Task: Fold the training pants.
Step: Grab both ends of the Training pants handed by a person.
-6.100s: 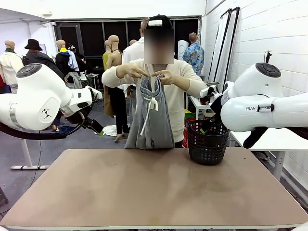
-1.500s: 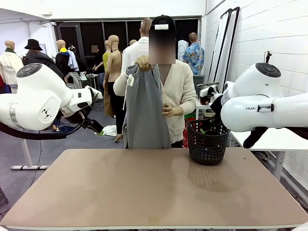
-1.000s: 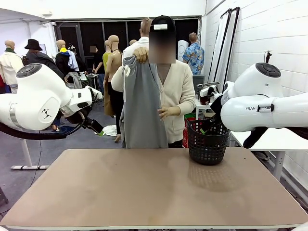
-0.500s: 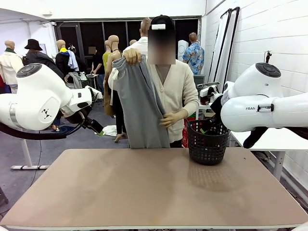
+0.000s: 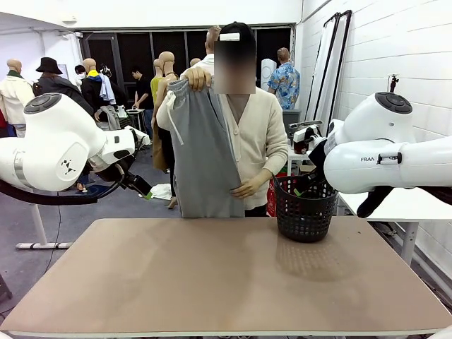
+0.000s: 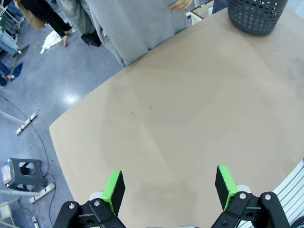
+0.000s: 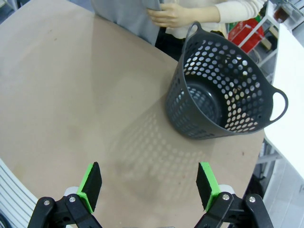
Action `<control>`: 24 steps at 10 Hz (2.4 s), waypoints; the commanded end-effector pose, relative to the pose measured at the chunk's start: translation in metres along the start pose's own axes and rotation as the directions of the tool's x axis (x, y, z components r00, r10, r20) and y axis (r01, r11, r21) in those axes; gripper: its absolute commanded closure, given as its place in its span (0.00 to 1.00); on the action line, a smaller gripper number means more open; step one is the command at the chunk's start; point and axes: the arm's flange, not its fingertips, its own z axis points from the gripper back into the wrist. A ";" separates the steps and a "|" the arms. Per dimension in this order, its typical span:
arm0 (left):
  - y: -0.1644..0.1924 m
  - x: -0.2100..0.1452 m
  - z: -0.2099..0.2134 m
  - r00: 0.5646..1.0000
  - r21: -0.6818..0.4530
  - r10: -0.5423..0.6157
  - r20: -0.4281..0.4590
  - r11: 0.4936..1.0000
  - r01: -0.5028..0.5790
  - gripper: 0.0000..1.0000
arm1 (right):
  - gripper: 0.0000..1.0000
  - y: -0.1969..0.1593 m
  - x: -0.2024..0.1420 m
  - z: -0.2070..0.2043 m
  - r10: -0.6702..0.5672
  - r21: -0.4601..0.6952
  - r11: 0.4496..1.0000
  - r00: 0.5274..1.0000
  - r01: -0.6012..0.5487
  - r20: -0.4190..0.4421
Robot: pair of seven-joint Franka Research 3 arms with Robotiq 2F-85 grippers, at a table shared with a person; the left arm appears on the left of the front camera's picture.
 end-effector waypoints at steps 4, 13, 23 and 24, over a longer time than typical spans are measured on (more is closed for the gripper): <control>0.000 0.000 0.000 1.000 -0.012 0.006 -0.001 1.000 -0.006 0.00 | 0.00 0.000 0.000 0.000 0.000 0.000 1.000 1.000 0.000 0.001; 0.000 0.000 0.000 1.000 -0.012 0.006 -0.001 1.000 -0.006 0.00 | 0.00 0.000 0.000 0.000 0.000 0.000 1.000 1.000 0.000 0.001; 0.000 0.000 0.000 1.000 -0.012 0.006 -0.001 1.000 -0.006 0.00 | 0.00 0.000 0.000 0.000 0.000 0.000 1.000 1.000 0.000 0.001; 0.000 0.000 0.000 1.000 -0.012 0.006 -0.001 1.000 -0.006 0.00 | 0.00 0.000 0.000 0.000 0.000 0.000 1.000 1.000 0.000 0.001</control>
